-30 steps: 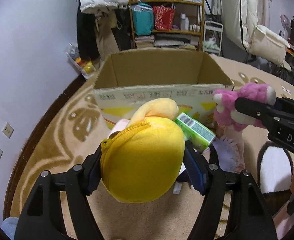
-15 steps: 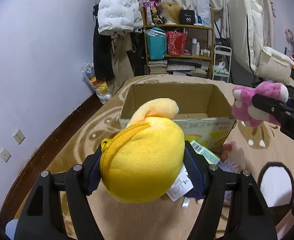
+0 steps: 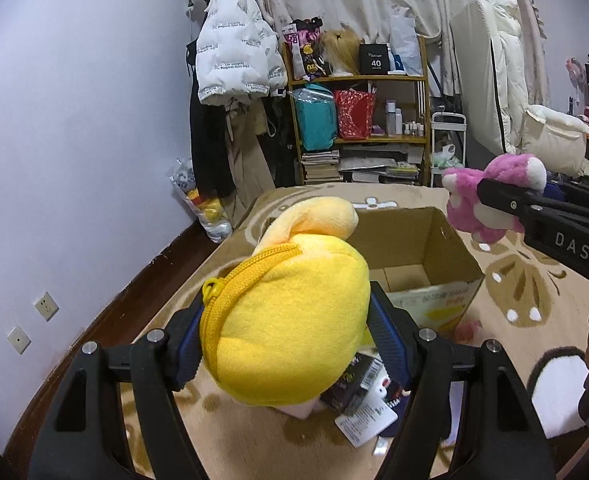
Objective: Organize soft objects
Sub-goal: 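Lift the yellow plush with the left tool while the right tool carries the pink bear over the box, then open the left tool over the box while the right tool releases the pink bear inside, then grasp the pink-and-white square plush with the left tool while the right tool grasps the plastic-wrapped pink plush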
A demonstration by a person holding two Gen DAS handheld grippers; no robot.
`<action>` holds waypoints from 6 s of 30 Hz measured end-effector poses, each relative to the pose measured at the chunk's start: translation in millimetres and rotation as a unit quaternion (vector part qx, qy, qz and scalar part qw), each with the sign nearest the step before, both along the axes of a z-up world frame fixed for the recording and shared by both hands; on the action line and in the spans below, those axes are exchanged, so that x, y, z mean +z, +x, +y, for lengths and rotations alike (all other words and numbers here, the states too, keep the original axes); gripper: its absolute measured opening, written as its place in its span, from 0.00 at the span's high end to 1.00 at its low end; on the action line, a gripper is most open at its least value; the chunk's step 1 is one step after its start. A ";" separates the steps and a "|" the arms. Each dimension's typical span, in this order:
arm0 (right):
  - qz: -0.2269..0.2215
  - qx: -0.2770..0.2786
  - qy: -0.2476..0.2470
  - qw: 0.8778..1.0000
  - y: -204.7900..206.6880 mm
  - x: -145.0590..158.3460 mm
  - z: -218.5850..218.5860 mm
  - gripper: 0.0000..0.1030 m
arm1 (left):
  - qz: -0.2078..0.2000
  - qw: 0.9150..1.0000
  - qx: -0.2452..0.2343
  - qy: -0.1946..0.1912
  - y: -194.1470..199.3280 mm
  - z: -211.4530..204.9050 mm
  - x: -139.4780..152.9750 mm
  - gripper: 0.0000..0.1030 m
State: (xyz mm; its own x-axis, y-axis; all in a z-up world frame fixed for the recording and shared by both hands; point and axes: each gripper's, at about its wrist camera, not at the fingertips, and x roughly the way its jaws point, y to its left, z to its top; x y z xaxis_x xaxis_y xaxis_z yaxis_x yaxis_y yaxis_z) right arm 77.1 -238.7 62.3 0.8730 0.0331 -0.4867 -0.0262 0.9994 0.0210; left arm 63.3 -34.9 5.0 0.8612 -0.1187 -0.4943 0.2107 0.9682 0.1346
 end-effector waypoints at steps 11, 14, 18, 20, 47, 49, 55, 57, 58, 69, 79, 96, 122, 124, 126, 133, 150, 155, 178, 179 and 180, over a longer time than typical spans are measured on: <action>-0.010 0.000 0.008 1.000 34.8 -1.9 -2.4 0.61 | -0.024 0.999 0.021 0.009 41.7 1.6 10.5 0.30; -0.005 0.001 0.009 1.000 41.5 -4.0 -3.6 0.61 | -0.022 1.000 0.022 0.004 55.3 2.5 10.4 0.30; 0.004 0.002 0.010 1.000 53.9 -11.7 -6.1 0.61 | -0.008 1.000 0.016 -0.009 73.2 1.4 8.8 0.30; 0.008 0.004 0.009 1.000 58.5 -16.2 -6.5 0.61 | -0.005 1.000 0.011 -0.010 79.3 -1.2 8.0 0.30; 0.078 0.015 0.032 0.996 89.8 -70.4 -11.9 0.60 | 0.066 0.997 -0.042 -0.025 118.1 -21.3 -30.0 0.30; 0.081 0.013 0.041 0.996 89.3 -72.0 -12.6 0.60 | 0.073 0.996 -0.041 -0.019 119.6 -22.1 -35.7 0.30; 0.089 0.011 0.052 0.995 90.3 -77.3 -14.2 0.59 | 0.077 0.996 -0.039 -0.013 119.2 -24.0 -37.5 0.28; 0.092 0.013 0.054 0.994 89.8 -78.1 -14.0 0.59 | 0.078 0.996 -0.040 -0.009 118.8 -25.6 -38.4 0.27; 0.093 0.014 0.054 0.994 89.9 -78.4 -14.2 0.59 | 0.078 0.996 -0.040 -0.008 117.9 -26.0 -39.0 0.27; 0.097 0.023 0.055 0.994 91.7 -77.2 -14.5 0.58 | 0.096 0.994 -0.045 -0.021 121.2 -23.6 -43.2 0.16; 0.108 0.023 0.056 0.992 91.8 -76.6 -16.4 0.43 | 0.094 0.995 -0.030 0.005 119.9 -21.9 -41.1 0.09; 0.081 0.005 0.061 0.995 52.7 -38.9 -18.2 0.11 | 0.103 0.994 0.017 0.022 74.8 22.6 -16.8 0.04; 0.154 -0.049 0.057 0.985 -11.5 -55.1 -36.2 0.11 | 0.165 0.984 0.034 0.055 44.0 38.7 -40.7 0.04; 0.161 -0.052 0.057 0.984 -8.7 -60.2 -36.7 0.11 | 0.173 0.983 0.035 0.060 47.4 37.9 -46.2 0.04; 0.169 -0.056 0.058 0.982 -5.5 -67.0 -38.7 0.11 | 0.180 0.981 0.034 0.062 50.7 36.4 -50.3 0.04; 0.194 -0.060 0.065 0.977 6.9 -87.1 -42.6 0.11 | 0.197 0.978 0.027 0.066 61.5 31.1 -64.0 0.04; 0.253 -0.059 0.080 0.962 30.4 -130.0 -43.6 0.11 | 0.243 0.965 0.010 0.095 80.3 11.8 -98.5 0.04; 0.269 -0.061 0.079 0.958 37.6 -140.4 -43.1 0.11 | 0.253 0.962 0.008 0.103 85.5 8.7 -107.9 0.04; 0.330 -0.064 0.079 0.939 53.8 -175.6 -39.3 0.35 | 0.270 0.959 0.004 0.089 103.5 11.7 -129.5 0.08; 0.331 -0.066 0.076 0.938 53.7 -175.9 -39.4 0.41 | 0.272 0.958 0.001 0.086 103.4 12.2 -129.5 0.10; 0.332 -0.068 0.074 0.938 53.6 -175.9 -39.7 0.44 | 0.274 0.958 0.000 0.084 103.8 12.6 -129.3 0.13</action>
